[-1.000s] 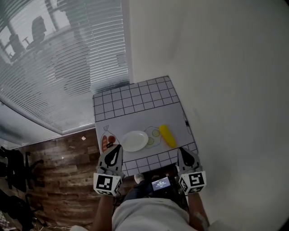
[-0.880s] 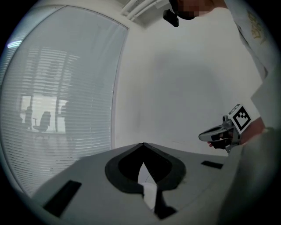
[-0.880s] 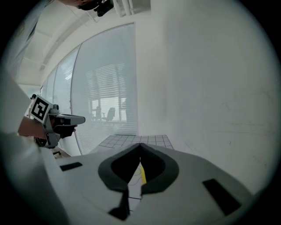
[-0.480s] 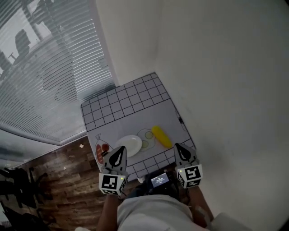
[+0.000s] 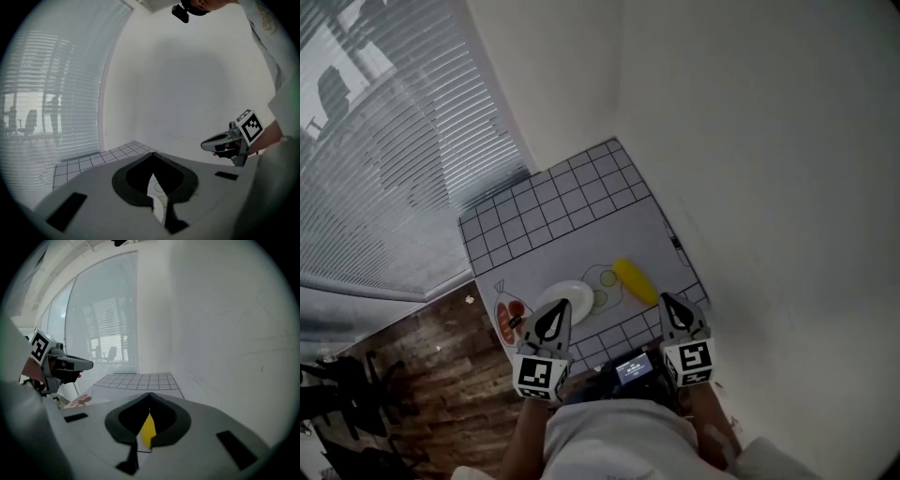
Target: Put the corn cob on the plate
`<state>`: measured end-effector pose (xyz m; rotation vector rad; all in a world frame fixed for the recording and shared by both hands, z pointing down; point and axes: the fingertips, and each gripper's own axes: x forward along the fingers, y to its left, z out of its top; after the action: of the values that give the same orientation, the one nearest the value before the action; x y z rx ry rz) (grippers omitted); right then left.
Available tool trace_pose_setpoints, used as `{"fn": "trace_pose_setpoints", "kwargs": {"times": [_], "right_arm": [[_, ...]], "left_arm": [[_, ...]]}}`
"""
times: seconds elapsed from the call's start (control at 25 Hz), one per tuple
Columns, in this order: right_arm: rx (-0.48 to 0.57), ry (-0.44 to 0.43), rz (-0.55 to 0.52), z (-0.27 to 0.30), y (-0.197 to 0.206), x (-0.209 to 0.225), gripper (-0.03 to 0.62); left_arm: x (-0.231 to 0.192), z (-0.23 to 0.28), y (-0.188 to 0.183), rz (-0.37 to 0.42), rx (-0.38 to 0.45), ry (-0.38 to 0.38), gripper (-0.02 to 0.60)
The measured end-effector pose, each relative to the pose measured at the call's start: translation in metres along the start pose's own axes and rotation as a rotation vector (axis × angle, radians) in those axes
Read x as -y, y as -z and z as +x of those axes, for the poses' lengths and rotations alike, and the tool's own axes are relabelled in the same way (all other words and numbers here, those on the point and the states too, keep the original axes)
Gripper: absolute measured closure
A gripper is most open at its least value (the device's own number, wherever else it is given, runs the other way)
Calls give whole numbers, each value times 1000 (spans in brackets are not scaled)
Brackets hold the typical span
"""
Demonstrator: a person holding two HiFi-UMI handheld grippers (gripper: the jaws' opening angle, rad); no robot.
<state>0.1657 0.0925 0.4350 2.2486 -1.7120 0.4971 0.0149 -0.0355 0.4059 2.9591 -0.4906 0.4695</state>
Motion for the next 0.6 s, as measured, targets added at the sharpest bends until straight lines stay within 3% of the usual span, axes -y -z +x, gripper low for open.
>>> {"fn": "trace_pose_setpoints", "kwargs": {"times": [0.6], "right_arm": [[-71, -13, -4, 29, 20, 5, 588]], "left_arm": [[14, 44, 26, 9, -74, 98, 574]]}}
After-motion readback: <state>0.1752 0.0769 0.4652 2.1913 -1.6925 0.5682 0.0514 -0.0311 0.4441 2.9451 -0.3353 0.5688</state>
